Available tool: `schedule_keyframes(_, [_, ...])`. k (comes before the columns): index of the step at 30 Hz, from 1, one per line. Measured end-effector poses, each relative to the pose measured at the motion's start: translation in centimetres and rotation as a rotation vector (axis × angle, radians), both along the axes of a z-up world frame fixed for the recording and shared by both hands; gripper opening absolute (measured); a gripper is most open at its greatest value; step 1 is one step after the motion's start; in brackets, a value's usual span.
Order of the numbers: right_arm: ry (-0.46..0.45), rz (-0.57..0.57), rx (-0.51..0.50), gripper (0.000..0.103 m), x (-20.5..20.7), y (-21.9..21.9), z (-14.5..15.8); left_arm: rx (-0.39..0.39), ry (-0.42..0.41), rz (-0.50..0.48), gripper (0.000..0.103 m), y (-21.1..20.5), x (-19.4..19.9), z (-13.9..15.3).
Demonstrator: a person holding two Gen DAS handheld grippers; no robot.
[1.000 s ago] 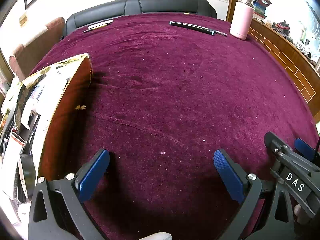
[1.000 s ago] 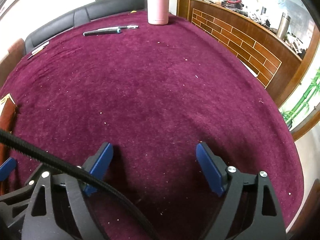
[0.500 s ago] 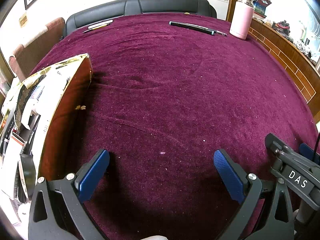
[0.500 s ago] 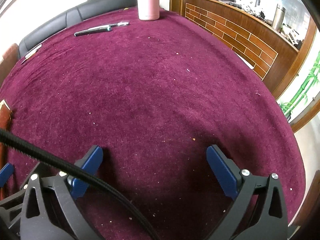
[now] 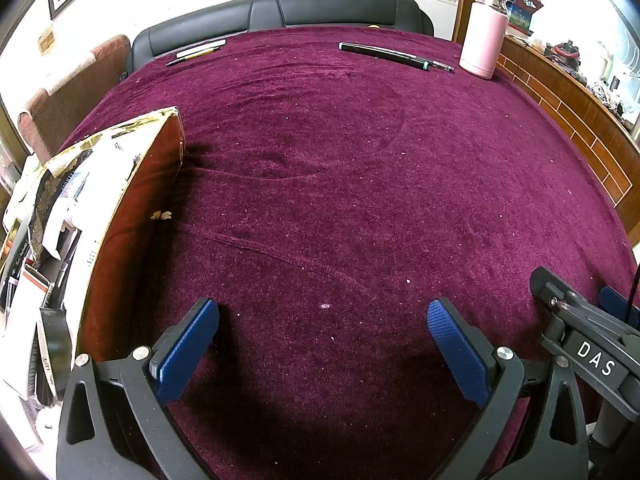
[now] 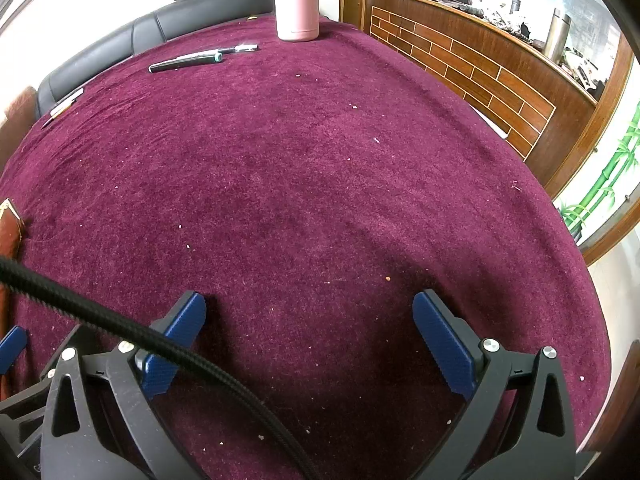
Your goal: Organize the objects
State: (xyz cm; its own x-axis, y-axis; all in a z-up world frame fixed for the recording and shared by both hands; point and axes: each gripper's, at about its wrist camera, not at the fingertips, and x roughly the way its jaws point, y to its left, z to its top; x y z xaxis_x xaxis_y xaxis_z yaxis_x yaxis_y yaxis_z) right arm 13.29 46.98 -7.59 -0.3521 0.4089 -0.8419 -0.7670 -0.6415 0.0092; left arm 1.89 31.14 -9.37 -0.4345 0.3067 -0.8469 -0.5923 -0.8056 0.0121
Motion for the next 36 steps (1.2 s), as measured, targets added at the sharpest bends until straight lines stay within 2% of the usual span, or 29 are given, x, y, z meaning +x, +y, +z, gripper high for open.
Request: schedule_keyframes(36, [-0.002,0.000,0.001,0.103,0.31,0.01,0.01,-0.001,0.002,-0.003,0.102,-0.03,-0.09,-0.03])
